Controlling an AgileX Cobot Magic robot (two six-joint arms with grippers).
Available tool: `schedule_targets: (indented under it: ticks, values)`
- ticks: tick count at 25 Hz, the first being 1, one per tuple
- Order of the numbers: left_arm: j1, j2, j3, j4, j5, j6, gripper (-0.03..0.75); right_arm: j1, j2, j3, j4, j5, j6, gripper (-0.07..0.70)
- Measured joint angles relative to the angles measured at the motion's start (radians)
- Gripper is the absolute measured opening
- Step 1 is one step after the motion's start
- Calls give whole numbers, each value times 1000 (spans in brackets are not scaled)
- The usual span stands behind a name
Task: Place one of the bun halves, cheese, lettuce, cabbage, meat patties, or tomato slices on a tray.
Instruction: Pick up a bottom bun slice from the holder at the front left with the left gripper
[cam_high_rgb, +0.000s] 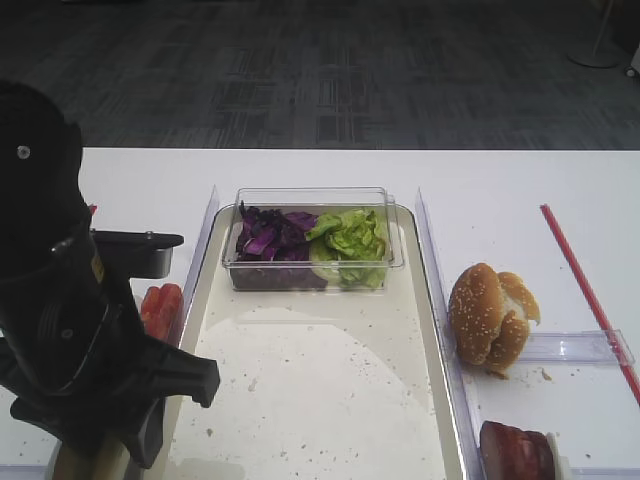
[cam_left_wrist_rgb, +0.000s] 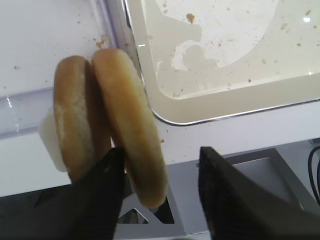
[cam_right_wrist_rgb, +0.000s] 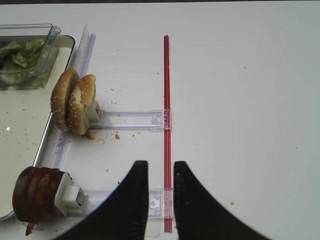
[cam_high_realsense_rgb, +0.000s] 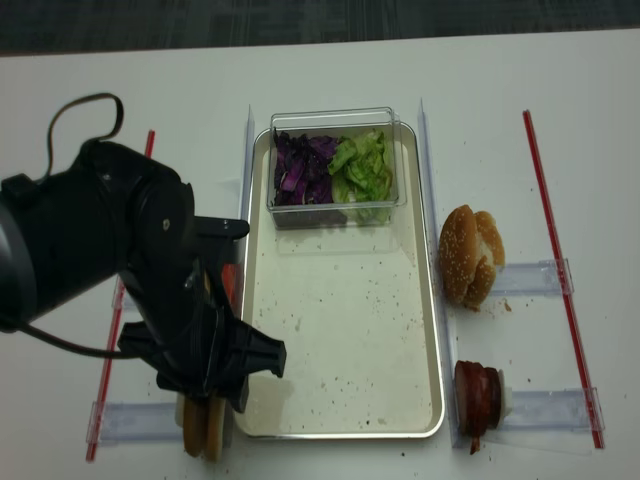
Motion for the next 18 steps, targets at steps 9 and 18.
schedule_targets:
  ticks: [9,18]
  values:
    - [0,0,0,29,0,0,274,0,0,0,0,0,0,175]
    - [0,25,-1,35,13,0,251,0,0,0,0,0,0,175]
